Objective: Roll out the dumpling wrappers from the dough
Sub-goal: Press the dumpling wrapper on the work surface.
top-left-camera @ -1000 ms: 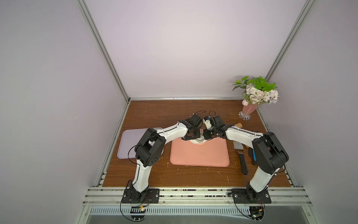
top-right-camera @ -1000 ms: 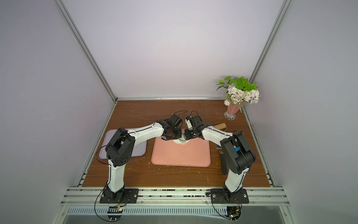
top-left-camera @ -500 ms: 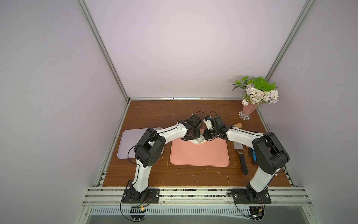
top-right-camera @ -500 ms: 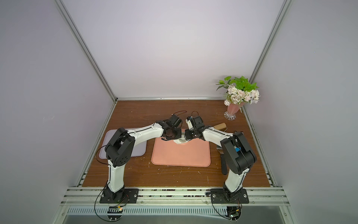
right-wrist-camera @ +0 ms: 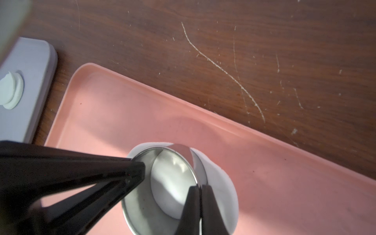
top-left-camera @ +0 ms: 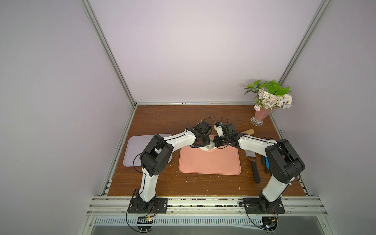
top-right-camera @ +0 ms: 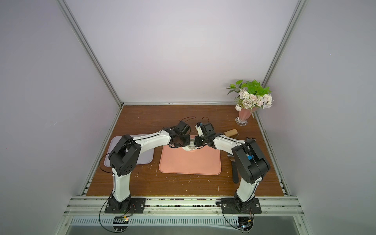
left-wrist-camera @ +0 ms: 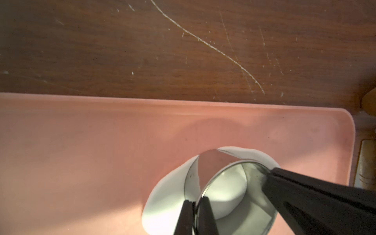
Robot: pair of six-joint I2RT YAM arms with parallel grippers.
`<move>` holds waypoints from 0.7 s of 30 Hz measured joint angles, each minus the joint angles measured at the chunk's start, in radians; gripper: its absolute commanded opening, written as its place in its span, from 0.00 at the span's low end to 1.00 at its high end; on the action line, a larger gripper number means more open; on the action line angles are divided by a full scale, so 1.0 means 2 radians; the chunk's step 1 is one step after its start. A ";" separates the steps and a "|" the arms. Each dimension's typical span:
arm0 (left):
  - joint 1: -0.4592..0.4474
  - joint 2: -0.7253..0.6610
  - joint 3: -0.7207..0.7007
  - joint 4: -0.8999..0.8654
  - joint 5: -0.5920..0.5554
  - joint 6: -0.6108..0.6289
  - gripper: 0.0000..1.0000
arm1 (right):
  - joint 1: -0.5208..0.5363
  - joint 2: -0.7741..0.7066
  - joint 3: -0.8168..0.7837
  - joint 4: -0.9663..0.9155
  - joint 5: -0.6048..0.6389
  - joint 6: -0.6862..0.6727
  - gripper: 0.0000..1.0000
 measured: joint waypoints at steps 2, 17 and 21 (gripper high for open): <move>0.000 -0.001 -0.002 0.002 0.000 0.000 0.00 | 0.000 -0.001 -0.002 0.003 0.000 0.001 0.00; 0.000 -0.006 -0.013 0.015 -0.001 0.000 0.00 | -0.004 -0.005 -0.025 0.035 -0.010 0.003 0.00; 0.000 -0.007 -0.014 0.017 -0.001 0.000 0.00 | -0.004 -0.005 -0.027 0.037 -0.011 0.004 0.00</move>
